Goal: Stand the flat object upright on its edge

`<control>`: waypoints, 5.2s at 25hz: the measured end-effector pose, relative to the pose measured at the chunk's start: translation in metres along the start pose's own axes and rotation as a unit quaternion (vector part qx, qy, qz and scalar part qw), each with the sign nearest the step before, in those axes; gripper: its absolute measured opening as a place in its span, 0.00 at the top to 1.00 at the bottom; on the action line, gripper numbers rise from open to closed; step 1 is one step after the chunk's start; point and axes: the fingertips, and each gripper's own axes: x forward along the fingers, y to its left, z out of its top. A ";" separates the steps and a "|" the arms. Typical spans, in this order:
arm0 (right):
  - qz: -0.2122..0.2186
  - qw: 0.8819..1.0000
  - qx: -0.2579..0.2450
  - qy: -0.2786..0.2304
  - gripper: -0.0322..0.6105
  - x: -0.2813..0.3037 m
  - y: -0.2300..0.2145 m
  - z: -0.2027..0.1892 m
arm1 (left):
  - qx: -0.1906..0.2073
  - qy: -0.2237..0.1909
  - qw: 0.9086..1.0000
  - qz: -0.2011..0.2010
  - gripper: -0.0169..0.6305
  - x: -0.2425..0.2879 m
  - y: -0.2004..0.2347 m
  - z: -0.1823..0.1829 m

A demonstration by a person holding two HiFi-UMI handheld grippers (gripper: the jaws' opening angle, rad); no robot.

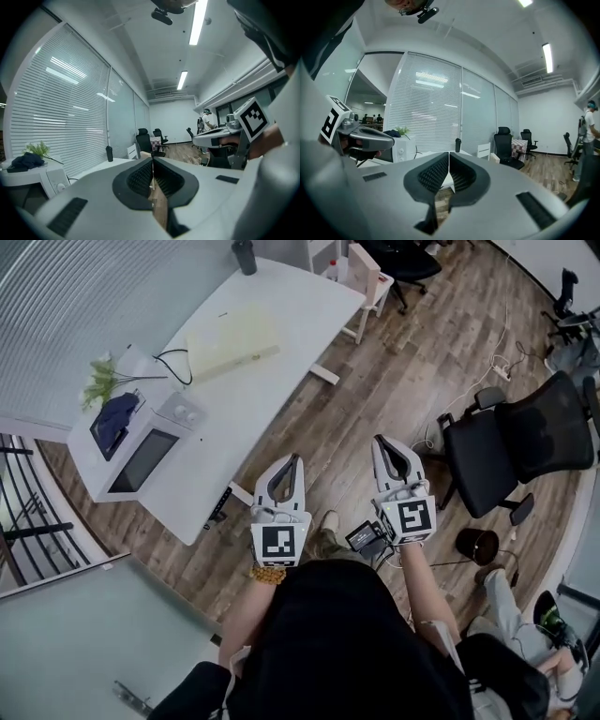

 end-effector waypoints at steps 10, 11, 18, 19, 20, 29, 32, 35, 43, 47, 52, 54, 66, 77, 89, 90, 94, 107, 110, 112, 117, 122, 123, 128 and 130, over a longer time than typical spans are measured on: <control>0.022 0.999 -0.037 0.021 0.94 0.084 -0.017 0.019 | -0.023 -0.007 1.000 0.001 0.96 0.080 0.054 -0.005; 0.031 0.998 -0.045 0.024 0.94 0.095 -0.016 0.022 | -0.025 -0.012 1.000 0.000 0.96 0.089 0.061 -0.003; 0.094 0.989 -0.100 0.054 0.94 0.174 0.010 0.032 | -0.071 -0.025 0.997 0.022 0.96 0.123 0.119 -0.008; 0.101 0.988 -0.103 0.057 0.94 0.185 0.015 0.034 | -0.077 -0.023 0.996 0.030 0.96 0.123 0.128 -0.012; 0.109 0.987 -0.103 0.059 0.94 0.196 0.019 0.035 | -0.082 -0.020 0.996 0.037 0.96 0.124 0.136 -0.018; 0.176 0.978 -0.091 0.064 0.94 0.263 0.034 0.020 | -0.095 0.039 0.988 0.112 0.96 0.125 0.195 -0.064; 0.202 0.974 -0.070 0.072 0.94 0.285 0.026 0.003 | -0.092 0.070 0.983 0.144 0.96 0.130 0.205 -0.078; 0.234 0.968 -0.060 0.068 0.94 0.306 0.017 -0.009 | -0.093 0.092 0.975 0.179 0.96 0.139 0.210 -0.089; 0.346 0.934 -0.072 0.053 0.94 0.351 -0.034 -0.016 | -0.115 0.123 0.946 0.277 0.96 0.191 0.190 -0.080; 0.383 0.920 -0.062 0.050 0.94 0.379 -0.060 -0.015 | -0.124 0.120 0.936 0.307 0.96 0.218 0.180 -0.074; 0.410 0.908 -0.059 0.062 0.94 0.408 -0.067 -0.013 | -0.133 0.117 0.929 0.324 0.96 0.227 0.175 -0.063; 0.418 0.904 -0.065 0.062 0.94 0.421 -0.064 -0.007 | -0.137 0.104 0.926 0.335 0.96 0.230 0.186 -0.061; 0.460 0.874 -0.140 0.070 0.94 0.523 -0.018 0.016 | -0.198 0.070 0.910 0.357 0.96 0.249 0.236 -0.072; 0.562 0.802 -0.184 0.083 0.94 0.643 0.057 -0.021 | -0.232 0.104 0.832 0.494 0.96 0.234 0.258 -0.089; 0.607 0.728 -0.233 0.218 0.76 0.700 0.115 -0.118 | -0.338 0.082 0.826 0.444 0.96 0.286 0.255 -0.155; 0.606 0.720 -0.243 0.235 0.75 0.705 0.116 -0.128 | -0.349 0.083 0.822 0.442 0.96 0.287 0.255 -0.159; 0.610 0.691 -0.272 0.278 0.70 0.721 0.129 -0.156 | -0.371 0.089 0.811 0.443 0.96 0.283 0.253 -0.171; 0.604 0.682 -0.243 0.333 0.76 0.738 0.151 -0.187 | -0.365 0.116 0.775 0.502 0.96 0.224 0.237 -0.190; 0.624 0.660 -0.224 0.354 0.76 0.719 0.149 -0.192 | -0.367 0.115 0.771 0.508 0.96 0.218 0.240 -0.193; 0.637 0.644 -0.210 0.368 0.76 0.702 0.145 -0.197 | -0.372 0.112 0.768 0.509 0.96 0.219 0.240 -0.195; 0.660 0.623 -0.175 0.381 0.74 0.646 0.131 -0.206 | -0.406 0.112 0.755 0.503 0.96 0.217 0.230 -0.211; 0.661 0.621 -0.155 0.391 0.74 0.598 0.116 -0.218 | -0.450 0.125 0.741 0.483 0.90 0.211 0.202 -0.242; 0.663 0.619 -0.151 0.394 0.74 0.588 0.113 -0.220 | -0.466 0.123 0.737 0.474 0.84 0.212 0.195 -0.248; 0.661 0.625 -0.137 0.392 0.74 0.566 0.109 -0.225 | -0.517 0.117 0.728 0.435 0.70 0.218 0.172 -0.263; 0.659 0.629 -0.131 0.390 0.74 0.567 0.109 -0.225 | -0.536 0.115 0.725 0.417 0.68 0.226 0.164 -0.268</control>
